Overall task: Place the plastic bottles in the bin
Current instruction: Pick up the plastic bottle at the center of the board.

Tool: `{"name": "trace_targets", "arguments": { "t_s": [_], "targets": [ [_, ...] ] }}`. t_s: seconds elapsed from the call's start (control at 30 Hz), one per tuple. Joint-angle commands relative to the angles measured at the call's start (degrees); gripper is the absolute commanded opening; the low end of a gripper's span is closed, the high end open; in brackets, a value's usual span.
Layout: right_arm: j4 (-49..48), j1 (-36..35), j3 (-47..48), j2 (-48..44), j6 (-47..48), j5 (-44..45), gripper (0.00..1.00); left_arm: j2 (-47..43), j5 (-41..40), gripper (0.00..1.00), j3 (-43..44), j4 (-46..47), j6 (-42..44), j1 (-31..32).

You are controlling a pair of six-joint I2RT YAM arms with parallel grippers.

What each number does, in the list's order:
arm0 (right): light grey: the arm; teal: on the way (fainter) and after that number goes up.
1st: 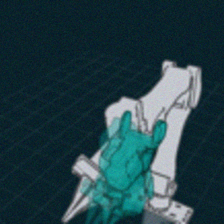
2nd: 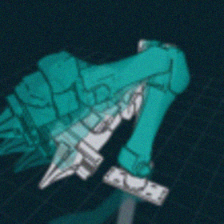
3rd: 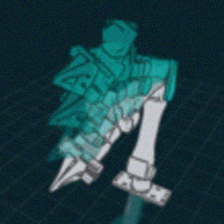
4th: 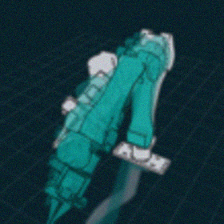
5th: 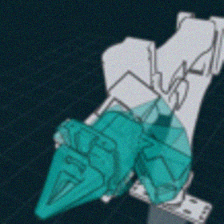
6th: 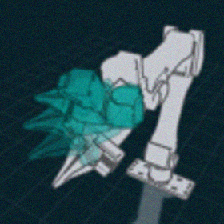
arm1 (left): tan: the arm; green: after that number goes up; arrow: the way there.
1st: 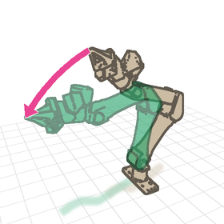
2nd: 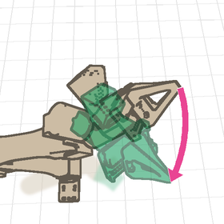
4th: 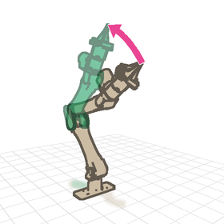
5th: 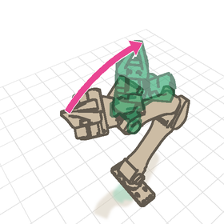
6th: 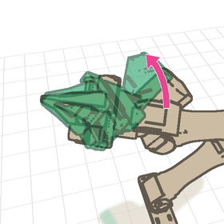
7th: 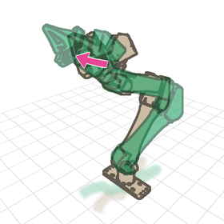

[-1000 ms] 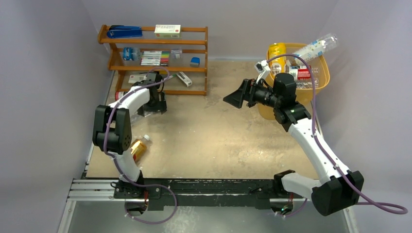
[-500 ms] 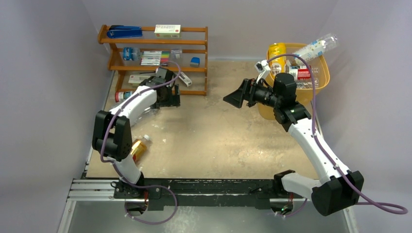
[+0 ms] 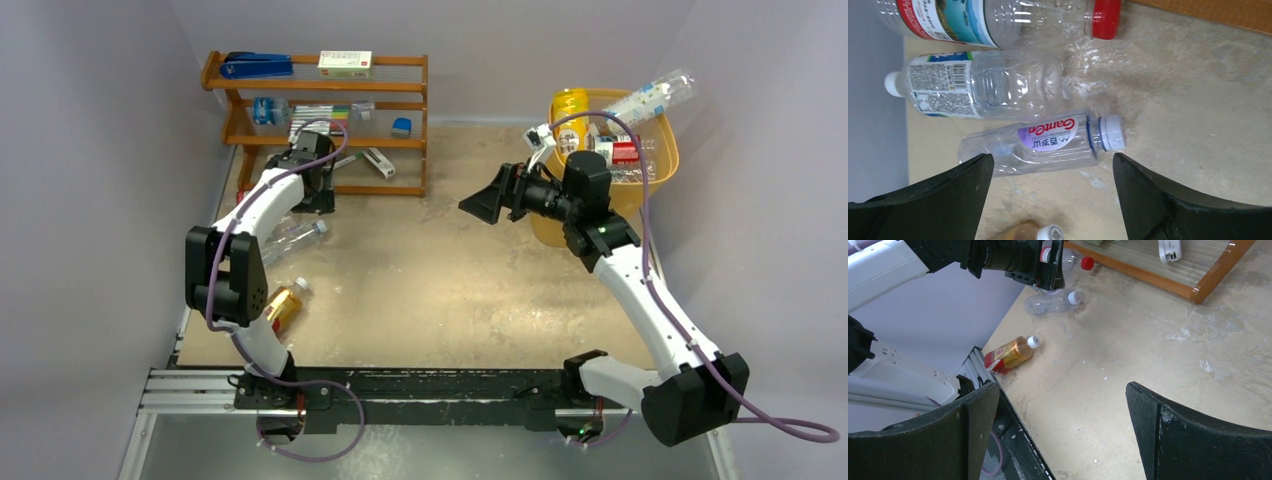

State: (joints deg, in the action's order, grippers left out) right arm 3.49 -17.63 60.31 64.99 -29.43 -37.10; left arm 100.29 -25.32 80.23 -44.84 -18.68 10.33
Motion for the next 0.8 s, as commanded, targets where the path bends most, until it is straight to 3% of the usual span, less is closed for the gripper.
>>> {"name": "trace_targets", "arguments": {
  "t_s": [0.0,0.37,0.77],
  "targets": [
    [-3.33,-0.23,-0.88,-2.54,0.24,-2.21,1.0,-1.21,-4.35,0.9,-0.83,2.68,5.59,0.22],
    [-4.07,-0.19,-3.08,-3.96,0.49,-3.15,1.0,4.05,7.89,0.92,1.58,-1.37,8.28,0.05],
    [-3.68,-0.21,-3.63,-4.97,0.8,-3.27,1.0,8.14,4.4,0.93,-0.16,0.51,9.11,-1.04]
  ]
}}
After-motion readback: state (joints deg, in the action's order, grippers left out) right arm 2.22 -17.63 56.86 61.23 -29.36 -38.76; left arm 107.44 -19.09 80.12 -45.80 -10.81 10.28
